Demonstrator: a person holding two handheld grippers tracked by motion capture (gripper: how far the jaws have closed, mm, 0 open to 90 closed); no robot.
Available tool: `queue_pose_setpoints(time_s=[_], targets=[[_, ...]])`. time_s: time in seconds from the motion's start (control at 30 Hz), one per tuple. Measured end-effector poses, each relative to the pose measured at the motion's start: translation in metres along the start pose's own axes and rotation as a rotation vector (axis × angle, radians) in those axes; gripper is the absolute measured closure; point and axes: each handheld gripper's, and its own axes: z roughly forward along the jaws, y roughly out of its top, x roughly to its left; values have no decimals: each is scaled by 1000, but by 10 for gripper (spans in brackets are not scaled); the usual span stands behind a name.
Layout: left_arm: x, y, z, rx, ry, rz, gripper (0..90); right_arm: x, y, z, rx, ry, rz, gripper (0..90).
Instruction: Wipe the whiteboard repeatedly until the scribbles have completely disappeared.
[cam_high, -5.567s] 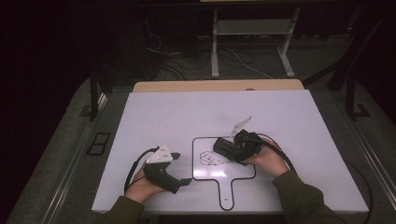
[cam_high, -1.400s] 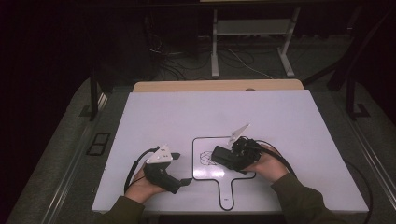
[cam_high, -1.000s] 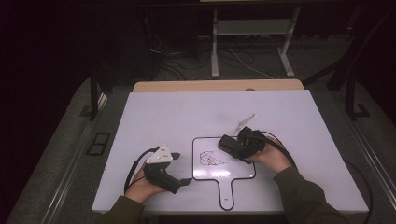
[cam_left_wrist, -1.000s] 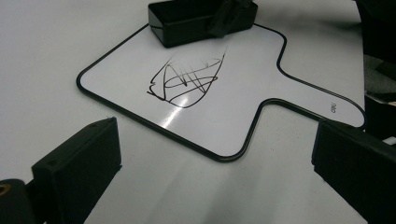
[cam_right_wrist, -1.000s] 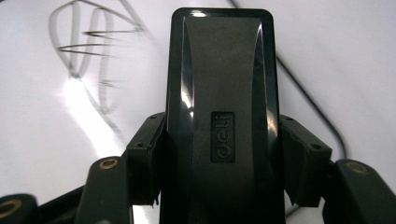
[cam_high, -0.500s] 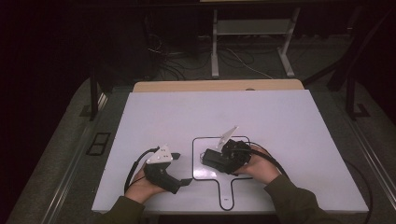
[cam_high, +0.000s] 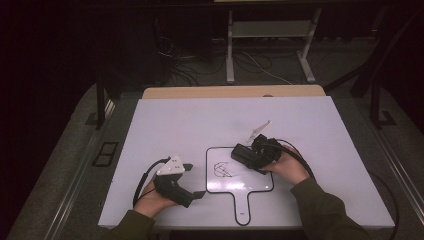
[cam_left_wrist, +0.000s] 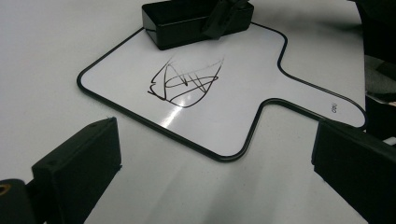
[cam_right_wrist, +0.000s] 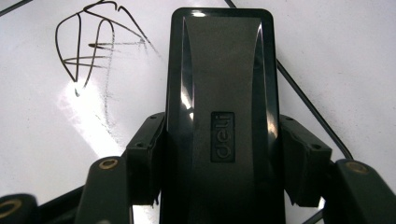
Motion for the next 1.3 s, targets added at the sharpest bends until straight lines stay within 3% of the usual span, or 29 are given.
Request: queue_pose_setpoints(time_s=[0.13,0.4,0.5,0.6,0.87,0.97,1.1,1.3], targets=[[0,0,0,1,-1,3,4,11,4,2,1,20,-35,387],[-1,0,-1,1,-1,2,4,58,22,14,-3,99,-168,387],[0,0,-1,1,0,2,4,68,27,16,-1,104,-205,387],[-1,0,-1,1,0,3,4,63,27,16,-1,113,-175,387],[0,0,-1,-2,0,0,4,22,15,9,-4,25,-76,387],[0,0,0,-2,0,0,4,15,11,7,-7,14,-47,387],[0,0,0,0,-1,1,4,24,13,8,-6,36,-76,387],[-1,0,0,1,-1,3,4,57,27,17,-18,103,-168,387]])
